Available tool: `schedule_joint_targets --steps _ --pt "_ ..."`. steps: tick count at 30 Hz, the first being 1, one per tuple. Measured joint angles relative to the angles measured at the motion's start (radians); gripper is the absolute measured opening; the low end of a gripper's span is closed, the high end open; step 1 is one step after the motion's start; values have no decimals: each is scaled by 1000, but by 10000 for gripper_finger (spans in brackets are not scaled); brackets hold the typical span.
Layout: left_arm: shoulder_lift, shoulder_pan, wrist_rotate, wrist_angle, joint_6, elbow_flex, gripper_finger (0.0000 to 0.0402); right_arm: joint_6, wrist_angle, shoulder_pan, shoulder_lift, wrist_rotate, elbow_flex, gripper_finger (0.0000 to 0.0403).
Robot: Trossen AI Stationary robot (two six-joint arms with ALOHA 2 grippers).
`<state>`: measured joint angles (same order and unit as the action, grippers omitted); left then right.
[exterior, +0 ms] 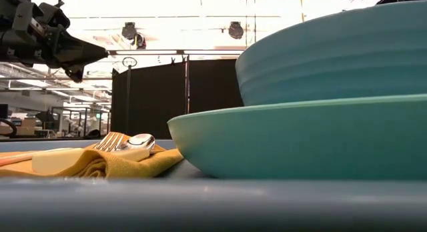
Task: Set up tray
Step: Return to Home Position
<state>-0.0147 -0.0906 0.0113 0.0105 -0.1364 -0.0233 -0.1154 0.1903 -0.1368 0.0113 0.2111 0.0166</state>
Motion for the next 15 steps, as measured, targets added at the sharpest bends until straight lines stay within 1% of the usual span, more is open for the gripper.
schedule_joint_targets --steps 15 --pt "0 0 -1 6 1 0 47 0 0 0 0 0 -1 100"
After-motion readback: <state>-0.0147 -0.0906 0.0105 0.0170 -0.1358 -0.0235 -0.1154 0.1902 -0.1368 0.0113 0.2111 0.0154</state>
